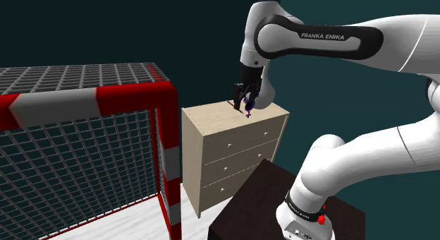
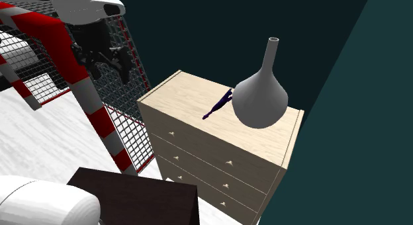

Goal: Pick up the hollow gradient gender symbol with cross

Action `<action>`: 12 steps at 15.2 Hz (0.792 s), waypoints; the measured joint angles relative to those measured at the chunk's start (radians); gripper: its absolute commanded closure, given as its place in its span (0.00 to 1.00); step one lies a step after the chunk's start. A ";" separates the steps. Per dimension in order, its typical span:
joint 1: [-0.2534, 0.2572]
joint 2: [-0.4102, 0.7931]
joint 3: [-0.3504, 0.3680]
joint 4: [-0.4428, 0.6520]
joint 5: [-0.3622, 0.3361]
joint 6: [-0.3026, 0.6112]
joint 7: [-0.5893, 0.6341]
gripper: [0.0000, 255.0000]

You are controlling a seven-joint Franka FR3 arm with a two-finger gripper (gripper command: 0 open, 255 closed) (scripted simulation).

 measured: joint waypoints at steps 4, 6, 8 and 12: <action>-0.028 0.011 -0.044 -0.016 -0.002 0.062 -0.007 0.00; -0.055 0.030 -0.095 -0.018 -0.007 0.117 -0.025 0.00; -0.079 0.045 -0.141 -0.035 -0.004 0.182 -0.037 0.00; -0.117 0.077 -0.225 -0.064 0.017 0.308 -0.054 0.00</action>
